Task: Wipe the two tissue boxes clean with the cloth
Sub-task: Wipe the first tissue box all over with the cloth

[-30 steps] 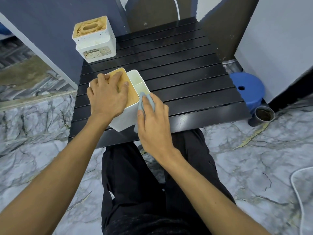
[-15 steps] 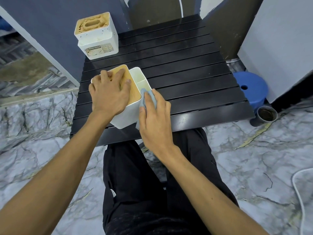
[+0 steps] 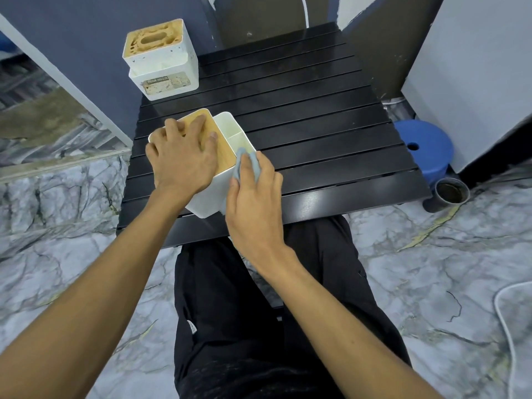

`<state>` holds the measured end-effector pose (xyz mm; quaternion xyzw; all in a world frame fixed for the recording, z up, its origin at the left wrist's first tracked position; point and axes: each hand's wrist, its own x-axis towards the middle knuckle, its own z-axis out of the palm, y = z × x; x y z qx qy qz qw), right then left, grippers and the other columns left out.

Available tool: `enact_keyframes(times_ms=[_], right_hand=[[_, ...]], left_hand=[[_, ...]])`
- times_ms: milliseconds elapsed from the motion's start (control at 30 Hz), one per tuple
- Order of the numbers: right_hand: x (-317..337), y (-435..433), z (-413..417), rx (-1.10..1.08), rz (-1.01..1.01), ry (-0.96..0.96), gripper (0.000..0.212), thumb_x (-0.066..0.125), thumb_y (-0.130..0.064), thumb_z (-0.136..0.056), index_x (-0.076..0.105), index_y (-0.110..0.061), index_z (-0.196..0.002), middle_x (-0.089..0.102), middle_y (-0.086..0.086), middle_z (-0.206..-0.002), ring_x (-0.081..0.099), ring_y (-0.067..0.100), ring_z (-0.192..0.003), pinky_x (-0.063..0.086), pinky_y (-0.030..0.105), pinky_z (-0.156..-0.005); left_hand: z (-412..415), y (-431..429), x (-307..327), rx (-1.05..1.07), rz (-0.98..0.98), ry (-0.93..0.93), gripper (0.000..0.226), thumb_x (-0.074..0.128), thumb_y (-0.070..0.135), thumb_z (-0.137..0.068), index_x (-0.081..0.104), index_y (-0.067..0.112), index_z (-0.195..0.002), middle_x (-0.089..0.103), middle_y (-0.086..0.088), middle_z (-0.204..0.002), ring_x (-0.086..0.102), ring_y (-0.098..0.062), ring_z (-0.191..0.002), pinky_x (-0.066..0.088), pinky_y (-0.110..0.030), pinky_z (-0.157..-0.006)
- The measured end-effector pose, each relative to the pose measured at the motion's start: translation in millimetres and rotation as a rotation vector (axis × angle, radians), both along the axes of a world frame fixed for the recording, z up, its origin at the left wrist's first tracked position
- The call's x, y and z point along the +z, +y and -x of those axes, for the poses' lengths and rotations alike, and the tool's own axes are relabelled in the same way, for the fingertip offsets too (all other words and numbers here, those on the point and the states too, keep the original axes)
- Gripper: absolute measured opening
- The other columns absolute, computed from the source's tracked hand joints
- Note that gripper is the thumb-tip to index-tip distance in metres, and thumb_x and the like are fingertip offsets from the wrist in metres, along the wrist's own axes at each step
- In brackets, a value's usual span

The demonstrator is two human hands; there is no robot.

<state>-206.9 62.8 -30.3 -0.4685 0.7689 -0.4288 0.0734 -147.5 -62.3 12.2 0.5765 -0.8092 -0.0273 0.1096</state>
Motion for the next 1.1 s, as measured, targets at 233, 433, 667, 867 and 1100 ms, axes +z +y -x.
enact_keyframes(times_ms=[233, 433, 667, 867, 1100], right_hand=[[2, -10, 23, 0.039, -0.001, 0.169, 0.040, 0.041, -0.024, -0.099, 0.051, -0.009, -0.134, 0.041, 0.012, -0.145, 0.044, 0.030, -0.114, 0.043, 0.041, -0.088], [1, -40, 66, 0.275, -0.012, 0.212, 0.055, 0.022, -0.036, -0.097, 0.062, -0.009, -0.124, 0.050, 0.010, -0.138, 0.049, 0.032, -0.105, 0.045, 0.048, -0.091], [0, -28, 56, 0.263, -0.002, 0.147, 0.049, 0.027, -0.029, -0.099, 0.058, -0.007, -0.131, 0.045, 0.011, -0.141, 0.045, 0.031, -0.107, 0.044, 0.047, -0.093], [0, -15, 46, 0.234, -0.003, 0.142, 0.044, 0.034, -0.027, -0.100, 0.054, -0.006, -0.134, 0.042, 0.011, -0.144, 0.042, 0.030, -0.111, 0.044, 0.046, -0.095], [3, -42, 55, 0.221, 0.014, 0.150, 0.046, 0.031, -0.027, -0.098, 0.059, -0.003, -0.127, 0.045, 0.014, -0.142, 0.044, 0.032, -0.106, 0.045, 0.048, -0.092]], left_hand=[[-3, 0, 2, -0.060, -0.011, -0.010, 0.047, 0.032, 0.050, -0.103, 0.040, 0.036, -0.147, 0.039, -0.010, -0.143, 0.030, -0.039, -0.135, 0.018, -0.053, -0.114], [-7, -5, 1, -0.146, -0.011, -0.024, 0.048, 0.032, 0.052, -0.103, 0.039, 0.039, -0.148, 0.039, -0.006, -0.144, 0.030, -0.035, -0.136, 0.018, -0.051, -0.114], [-7, -8, -2, -0.171, 0.018, -0.013, 0.049, 0.033, 0.055, -0.101, 0.042, 0.039, -0.146, 0.042, -0.006, -0.141, 0.033, -0.035, -0.135, 0.021, -0.052, -0.114], [-9, -13, -1, -0.227, -0.012, -0.020, 0.055, 0.029, 0.058, -0.097, 0.040, 0.040, -0.148, 0.041, -0.007, -0.142, 0.032, -0.035, -0.135, 0.020, -0.053, -0.114], [-11, -15, 1, -0.274, -0.034, -0.023, 0.059, 0.026, 0.061, -0.094, 0.041, 0.042, -0.148, 0.042, -0.005, -0.141, 0.032, -0.035, -0.134, 0.022, -0.052, -0.113]])
